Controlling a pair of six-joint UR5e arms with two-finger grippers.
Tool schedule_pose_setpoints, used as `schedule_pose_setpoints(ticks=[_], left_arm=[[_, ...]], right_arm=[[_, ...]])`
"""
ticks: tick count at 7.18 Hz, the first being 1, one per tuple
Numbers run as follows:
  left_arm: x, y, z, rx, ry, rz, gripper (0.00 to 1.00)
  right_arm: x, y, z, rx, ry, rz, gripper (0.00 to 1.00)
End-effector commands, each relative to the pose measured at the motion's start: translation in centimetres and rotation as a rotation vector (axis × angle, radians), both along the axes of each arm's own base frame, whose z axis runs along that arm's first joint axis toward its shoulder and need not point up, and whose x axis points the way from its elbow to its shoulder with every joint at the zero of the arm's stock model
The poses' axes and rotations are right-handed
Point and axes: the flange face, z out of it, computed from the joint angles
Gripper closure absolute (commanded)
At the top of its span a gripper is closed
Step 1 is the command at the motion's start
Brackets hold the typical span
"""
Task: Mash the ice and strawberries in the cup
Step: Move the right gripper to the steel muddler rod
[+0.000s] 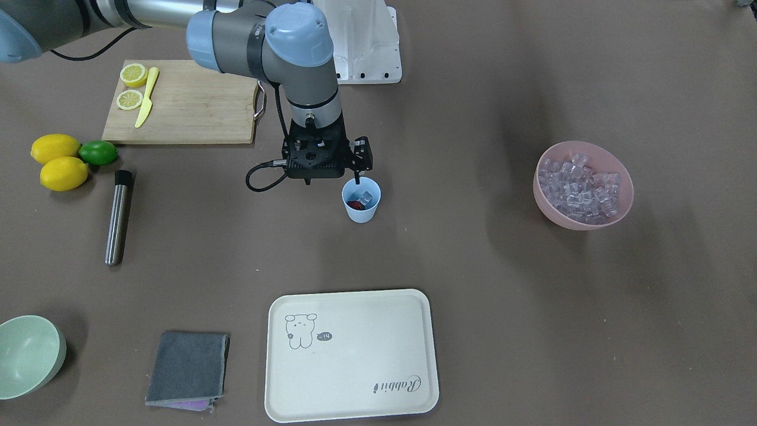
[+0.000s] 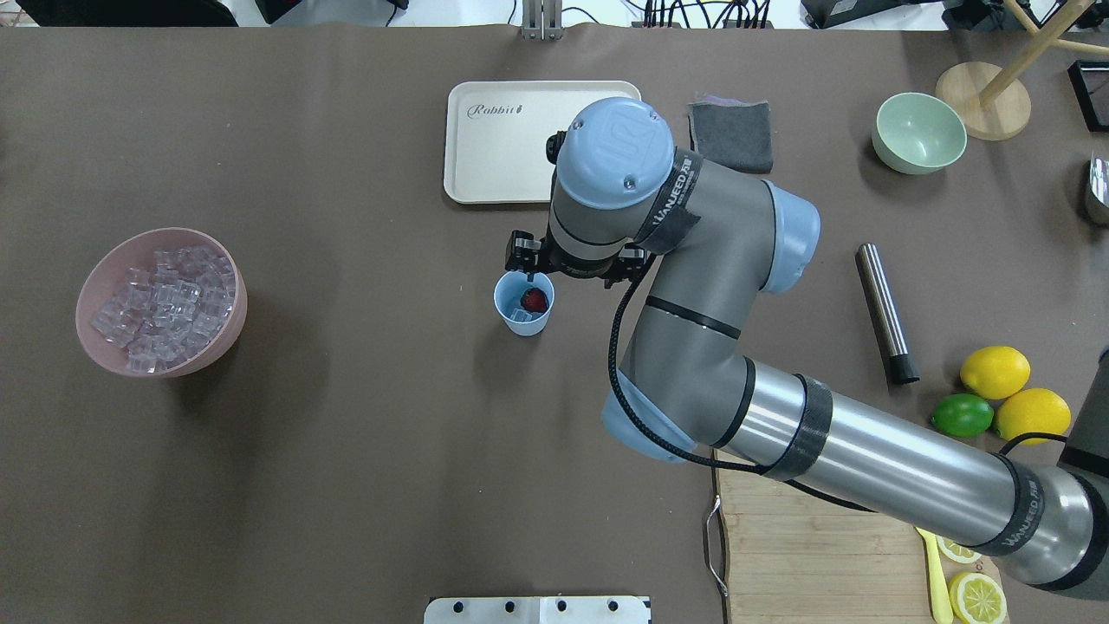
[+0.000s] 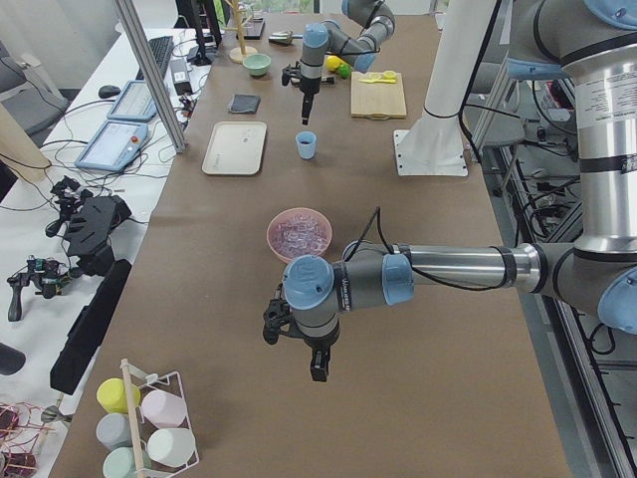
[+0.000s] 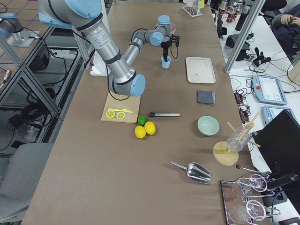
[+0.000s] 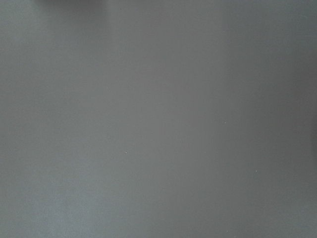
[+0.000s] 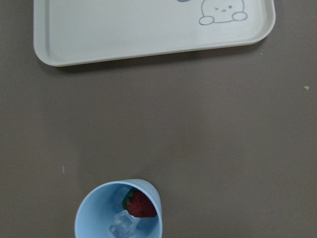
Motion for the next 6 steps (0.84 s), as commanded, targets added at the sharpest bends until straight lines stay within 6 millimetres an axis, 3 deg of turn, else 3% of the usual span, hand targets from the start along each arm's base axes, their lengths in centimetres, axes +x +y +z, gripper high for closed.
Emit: schedule_pose_setpoints(ticks=[1,3,6], left_arm=[[0.0,-0.6,-1.5,-0.064,-0.045,-0.098,0.02],[0.0,-0.7,-2.6,-0.039,-0.046,-0.099,0.02],[0.1,-1.0,-3.5,0.013,-0.045,-0.096,0.02]], right_arm=[[5.0,-2.9,3.8,0.002,0.113,-0.045,0.0],[12.7,-3.1,8.1,0.084,0.163,-0.098,0.0],[19.3,-5.8,15.7,0.033,0.185,-0.159,0.0]])
